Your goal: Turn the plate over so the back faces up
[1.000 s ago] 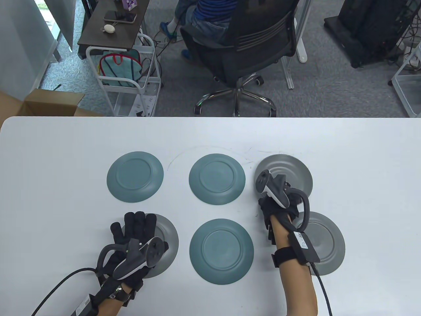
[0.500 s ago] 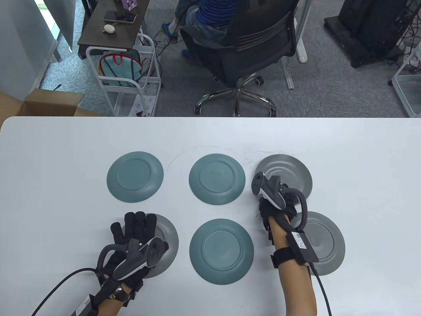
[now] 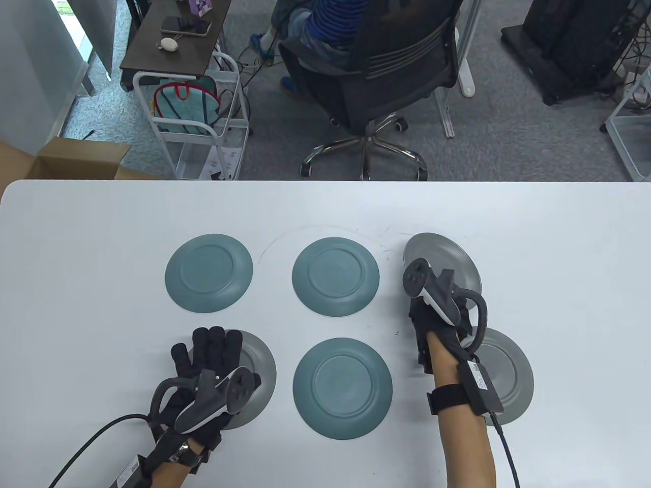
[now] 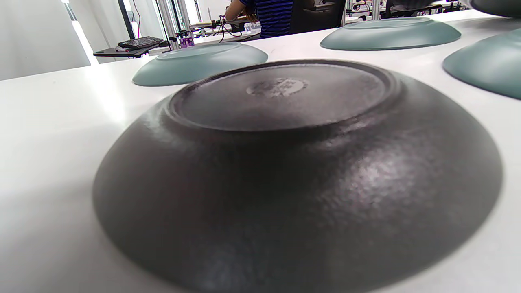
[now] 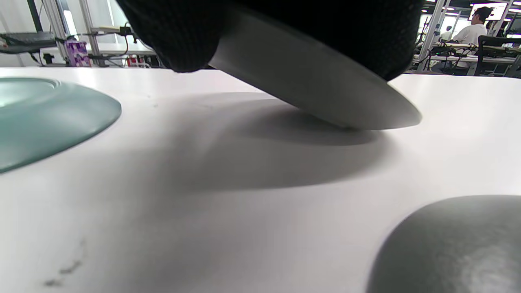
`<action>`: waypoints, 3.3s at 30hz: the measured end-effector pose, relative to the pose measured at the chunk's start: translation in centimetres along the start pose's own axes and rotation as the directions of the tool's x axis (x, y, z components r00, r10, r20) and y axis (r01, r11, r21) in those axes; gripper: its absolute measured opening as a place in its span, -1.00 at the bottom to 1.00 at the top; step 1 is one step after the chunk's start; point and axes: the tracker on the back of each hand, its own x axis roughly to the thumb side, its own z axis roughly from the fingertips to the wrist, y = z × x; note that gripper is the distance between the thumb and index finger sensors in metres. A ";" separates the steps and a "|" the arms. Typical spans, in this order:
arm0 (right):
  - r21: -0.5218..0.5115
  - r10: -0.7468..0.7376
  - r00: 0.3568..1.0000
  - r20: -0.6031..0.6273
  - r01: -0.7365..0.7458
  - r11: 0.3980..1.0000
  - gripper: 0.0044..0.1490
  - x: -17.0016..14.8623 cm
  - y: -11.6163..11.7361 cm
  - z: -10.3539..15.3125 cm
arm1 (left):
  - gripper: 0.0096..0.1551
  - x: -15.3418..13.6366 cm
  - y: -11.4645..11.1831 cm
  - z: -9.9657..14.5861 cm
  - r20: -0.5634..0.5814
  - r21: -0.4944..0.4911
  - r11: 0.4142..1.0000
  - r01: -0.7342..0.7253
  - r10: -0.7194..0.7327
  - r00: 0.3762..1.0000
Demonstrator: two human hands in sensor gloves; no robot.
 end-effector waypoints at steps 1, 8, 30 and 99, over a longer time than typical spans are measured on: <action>-0.008 -0.014 1.000 0.000 0.014 1.000 -0.28 -0.1 -0.3 0.1 | 0.08 0.0 0.0 0.0 0.001 -0.001 1.000 0.000 0.000 1.000; -0.067 -0.126 0.992 0.003 0.126 0.990 -0.33 -1.3 -2.0 0.4 | 0.07 0.0 0.0 0.0 0.001 0.001 1.000 -0.001 0.001 1.000; -0.121 -0.709 0.702 -0.066 0.700 0.704 -0.40 -8.8 -5.5 -0.3 | 0.07 0.1 -0.1 0.0 0.000 -0.004 1.000 0.006 -0.006 1.000; 0.024 -0.271 0.809 -0.521 0.331 0.943 -0.14 -12.8 0.7 -5.7 | 0.07 0.1 -0.2 -0.3 -0.009 -0.019 1.000 0.017 -0.017 1.000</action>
